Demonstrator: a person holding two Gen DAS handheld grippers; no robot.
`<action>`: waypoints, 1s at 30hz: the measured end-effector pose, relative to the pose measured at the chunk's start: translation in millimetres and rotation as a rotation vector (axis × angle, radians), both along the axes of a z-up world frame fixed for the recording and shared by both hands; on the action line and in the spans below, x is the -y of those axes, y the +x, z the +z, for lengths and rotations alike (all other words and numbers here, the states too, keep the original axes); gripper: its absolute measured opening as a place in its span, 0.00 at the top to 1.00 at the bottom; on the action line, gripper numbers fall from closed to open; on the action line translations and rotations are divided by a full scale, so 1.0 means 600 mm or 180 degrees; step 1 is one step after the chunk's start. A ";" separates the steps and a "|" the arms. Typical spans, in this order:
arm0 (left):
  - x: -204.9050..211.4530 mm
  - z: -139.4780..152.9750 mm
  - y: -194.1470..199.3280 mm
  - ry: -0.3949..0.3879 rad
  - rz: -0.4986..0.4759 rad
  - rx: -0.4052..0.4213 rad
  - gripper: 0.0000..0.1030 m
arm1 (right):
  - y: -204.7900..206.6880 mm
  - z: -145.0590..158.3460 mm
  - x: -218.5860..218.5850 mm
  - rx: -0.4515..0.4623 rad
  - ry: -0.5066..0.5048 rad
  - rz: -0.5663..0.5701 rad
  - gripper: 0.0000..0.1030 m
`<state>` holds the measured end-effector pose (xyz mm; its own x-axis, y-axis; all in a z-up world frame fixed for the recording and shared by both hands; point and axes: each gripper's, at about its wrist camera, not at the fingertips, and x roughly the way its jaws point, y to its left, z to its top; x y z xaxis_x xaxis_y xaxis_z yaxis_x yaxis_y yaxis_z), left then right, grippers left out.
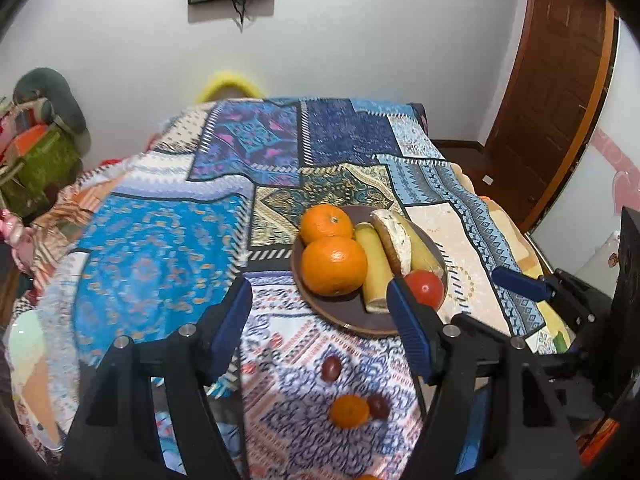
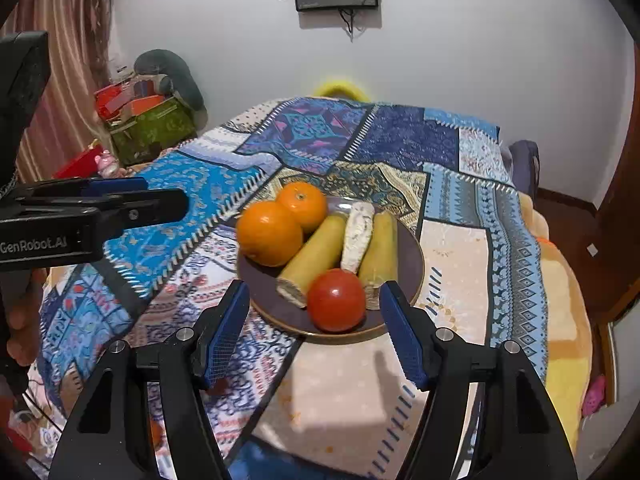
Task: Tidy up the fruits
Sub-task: 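Lower the orange and tomato onto the plate and open both tools, then grasp a small mandarin with the right tool while the left tool grasps another mandarin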
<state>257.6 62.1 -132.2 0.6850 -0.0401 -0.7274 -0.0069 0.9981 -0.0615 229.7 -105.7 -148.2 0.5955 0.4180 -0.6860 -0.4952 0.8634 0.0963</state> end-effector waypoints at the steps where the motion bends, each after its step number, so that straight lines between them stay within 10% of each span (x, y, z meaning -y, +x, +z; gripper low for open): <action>1: -0.004 0.005 -0.011 0.0024 0.0012 0.0020 0.31 | -0.004 0.003 -0.001 0.0012 -0.0003 0.0007 0.38; 18: -0.069 -0.033 -0.137 0.0109 0.0155 -0.0070 0.29 | -0.078 -0.050 -0.103 -0.0343 -0.0263 0.0511 0.33; 30: -0.125 -0.093 -0.165 -0.0035 0.0160 -0.0266 0.29 | -0.063 -0.116 -0.170 -0.0544 -0.0738 0.0575 0.55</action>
<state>158.4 137.0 -187.9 0.6234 -0.0153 -0.7817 -0.0627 0.9956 -0.0695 192.1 -3.4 -217.7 0.3943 0.3274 -0.8587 -0.6357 0.7719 0.0023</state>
